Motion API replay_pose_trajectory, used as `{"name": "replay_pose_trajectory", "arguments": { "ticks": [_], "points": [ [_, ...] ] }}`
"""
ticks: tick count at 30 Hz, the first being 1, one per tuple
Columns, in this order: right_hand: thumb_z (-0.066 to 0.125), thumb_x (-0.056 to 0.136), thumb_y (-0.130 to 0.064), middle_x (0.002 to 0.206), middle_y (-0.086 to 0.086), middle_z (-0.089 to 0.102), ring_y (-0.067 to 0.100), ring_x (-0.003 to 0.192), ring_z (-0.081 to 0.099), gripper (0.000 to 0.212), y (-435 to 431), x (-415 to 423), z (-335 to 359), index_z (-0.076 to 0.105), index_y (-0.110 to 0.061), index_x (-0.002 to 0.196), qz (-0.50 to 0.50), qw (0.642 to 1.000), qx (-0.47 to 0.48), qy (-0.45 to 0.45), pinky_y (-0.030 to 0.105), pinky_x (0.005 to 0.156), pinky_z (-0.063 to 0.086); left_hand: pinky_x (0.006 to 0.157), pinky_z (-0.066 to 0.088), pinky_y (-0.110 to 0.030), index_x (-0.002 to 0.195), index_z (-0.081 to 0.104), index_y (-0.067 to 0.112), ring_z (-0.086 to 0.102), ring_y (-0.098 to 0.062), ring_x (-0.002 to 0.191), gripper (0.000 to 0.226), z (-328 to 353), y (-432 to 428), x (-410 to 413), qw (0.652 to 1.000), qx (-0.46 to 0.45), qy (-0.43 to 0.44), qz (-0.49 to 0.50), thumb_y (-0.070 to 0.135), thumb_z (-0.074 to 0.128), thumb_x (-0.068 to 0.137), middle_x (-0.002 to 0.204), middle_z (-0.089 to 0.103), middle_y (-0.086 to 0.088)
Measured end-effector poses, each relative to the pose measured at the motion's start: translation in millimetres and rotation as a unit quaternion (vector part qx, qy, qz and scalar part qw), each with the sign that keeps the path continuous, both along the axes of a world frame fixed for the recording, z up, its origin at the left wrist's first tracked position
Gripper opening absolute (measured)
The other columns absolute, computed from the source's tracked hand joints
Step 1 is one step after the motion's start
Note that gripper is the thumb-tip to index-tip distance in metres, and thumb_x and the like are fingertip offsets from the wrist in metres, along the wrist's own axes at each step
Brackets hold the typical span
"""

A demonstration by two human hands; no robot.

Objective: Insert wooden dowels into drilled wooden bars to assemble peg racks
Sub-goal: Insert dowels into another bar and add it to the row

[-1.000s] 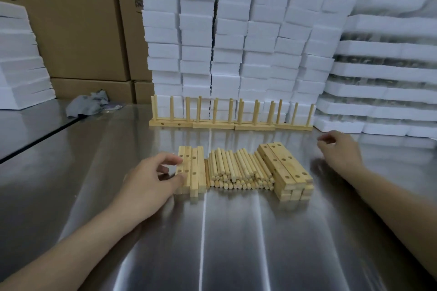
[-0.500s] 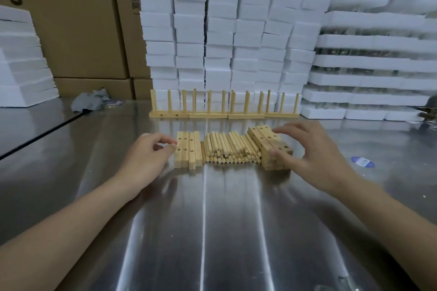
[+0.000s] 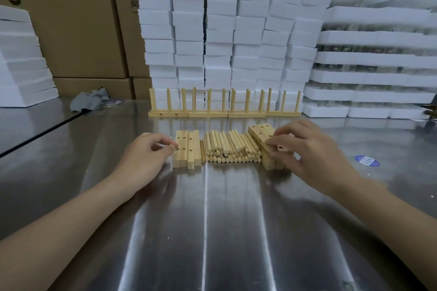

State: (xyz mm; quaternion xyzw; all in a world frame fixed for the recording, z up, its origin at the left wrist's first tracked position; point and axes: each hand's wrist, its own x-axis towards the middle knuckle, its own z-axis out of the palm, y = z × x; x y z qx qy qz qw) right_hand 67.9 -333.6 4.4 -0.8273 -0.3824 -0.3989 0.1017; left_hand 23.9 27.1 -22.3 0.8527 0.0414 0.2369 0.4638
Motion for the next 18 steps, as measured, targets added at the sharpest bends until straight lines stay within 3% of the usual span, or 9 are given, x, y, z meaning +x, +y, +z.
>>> {"name": "replay_pose_trajectory", "arguments": {
  "ticks": [4,7,9,13,18],
  "points": [
    [0.070,0.102,-0.029,0.107,-0.001,0.067,0.017,0.093,0.056,0.021,11,-17,14,0.080,-0.016,0.116,0.053,0.992,0.108,-0.044,0.022,0.079,0.045,0.076,0.044,-0.026,0.087,0.079,0.033,0.063,-0.001,0.090,0.019,0,1,-1,1.000,0.003,-0.006,-0.007,0.024,0.069,0.099,0.106,0.065,0.010],
    [0.073,0.097,-0.028,0.093,-0.012,0.069,0.011,0.081,0.065,0.018,26,-37,18,0.076,-0.026,0.114,0.135,0.959,0.229,0.095,0.019,0.072,0.051,0.074,0.043,-0.025,0.086,0.080,0.034,0.063,0.006,0.089,0.019,0,2,-1,1.000,0.010,-0.009,-0.013,0.025,0.068,0.099,0.099,0.071,0.016],
    [0.076,0.094,-0.023,0.092,-0.008,0.076,0.015,0.083,0.073,0.019,35,-47,18,0.077,-0.027,0.113,0.202,0.919,0.270,0.205,0.024,0.074,0.058,0.074,0.043,-0.024,0.086,0.080,0.035,0.064,0.007,0.088,0.019,0,3,-1,1.000,0.010,-0.010,-0.016,0.026,0.068,0.099,0.094,0.074,0.019],
    [0.079,0.091,-0.005,0.095,0.000,0.078,0.018,0.085,0.076,0.028,33,-47,14,0.077,-0.029,0.106,0.221,0.903,0.192,0.313,0.024,0.077,0.060,0.073,0.044,-0.024,0.086,0.080,0.034,0.066,0.004,0.086,0.019,-1,4,1,1.000,0.008,-0.006,-0.016,0.025,0.069,0.099,0.090,0.075,0.022],
    [0.083,0.086,-0.008,0.086,-0.004,0.077,0.008,0.074,0.072,0.030,25,-37,4,0.074,-0.033,0.098,0.171,0.907,0.138,0.359,0.019,0.072,0.056,0.077,0.046,-0.024,0.087,0.079,0.035,0.067,0.002,0.091,0.019,-1,2,1,1.000,0.018,0.000,-0.020,0.026,0.069,0.100,0.094,0.075,0.019]
  ]
}}
